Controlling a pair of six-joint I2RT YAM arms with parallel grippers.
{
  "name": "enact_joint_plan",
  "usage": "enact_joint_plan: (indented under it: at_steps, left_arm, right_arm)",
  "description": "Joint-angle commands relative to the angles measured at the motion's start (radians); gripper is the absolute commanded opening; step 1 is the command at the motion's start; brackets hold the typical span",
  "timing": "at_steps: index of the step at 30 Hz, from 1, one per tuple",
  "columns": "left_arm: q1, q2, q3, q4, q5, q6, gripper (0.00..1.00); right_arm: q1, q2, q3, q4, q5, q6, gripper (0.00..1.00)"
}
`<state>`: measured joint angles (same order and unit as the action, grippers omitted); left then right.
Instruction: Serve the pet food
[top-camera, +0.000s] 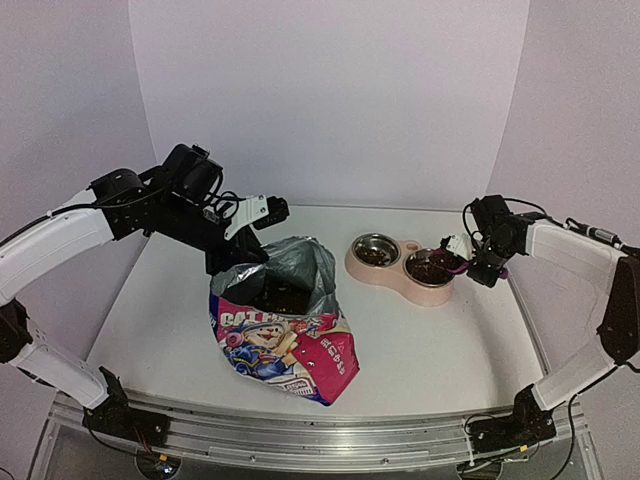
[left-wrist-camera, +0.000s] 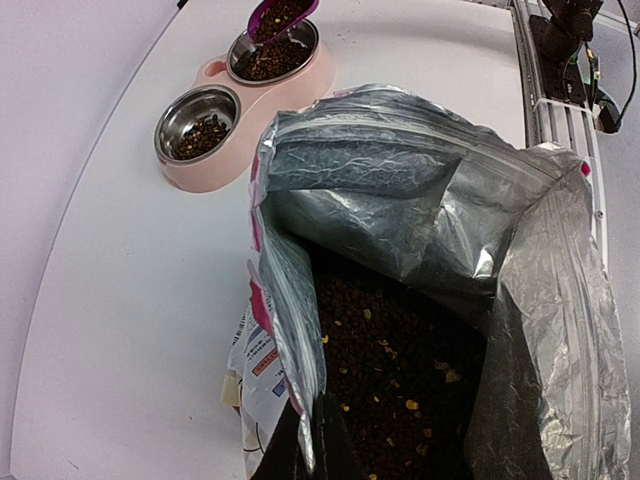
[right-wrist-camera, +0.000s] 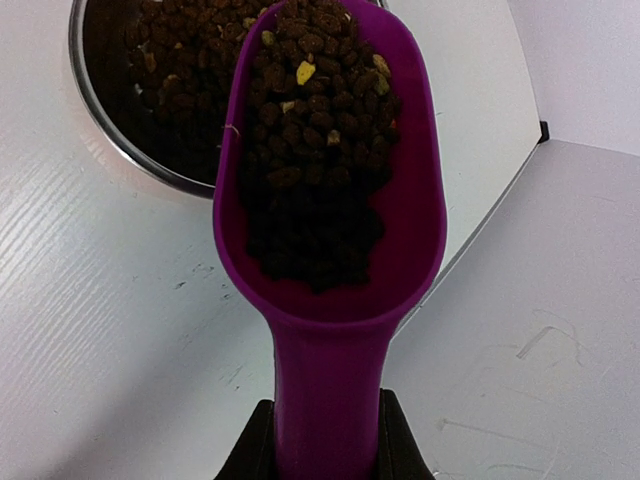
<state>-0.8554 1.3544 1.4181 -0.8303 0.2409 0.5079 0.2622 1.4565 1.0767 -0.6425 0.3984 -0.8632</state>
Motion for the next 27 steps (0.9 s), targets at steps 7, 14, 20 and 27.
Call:
enact_joint_plan:
  at_steps: [7,14,20,27]
  left_arm:
    - [0.019,-0.004,0.027,-0.002,0.019,0.014,0.00]
    - [0.022,-0.006,0.028,0.002,0.024,0.012,0.00]
    - [0.025,-0.009,0.029,0.000,0.025,0.012,0.00]
    - [0.026,-0.003,0.039,-0.002,0.029,0.009,0.00]
  right_arm:
    - [0.074,0.035,0.035,0.061,0.190,-0.113,0.00]
    - [0.112,0.035,0.025,0.072,0.282,-0.207,0.00]
    - [0.124,0.019,0.007,0.094,0.353,-0.262,0.00]
    - [0.150,-0.005,-0.022,0.138,0.443,-0.321,0.00]
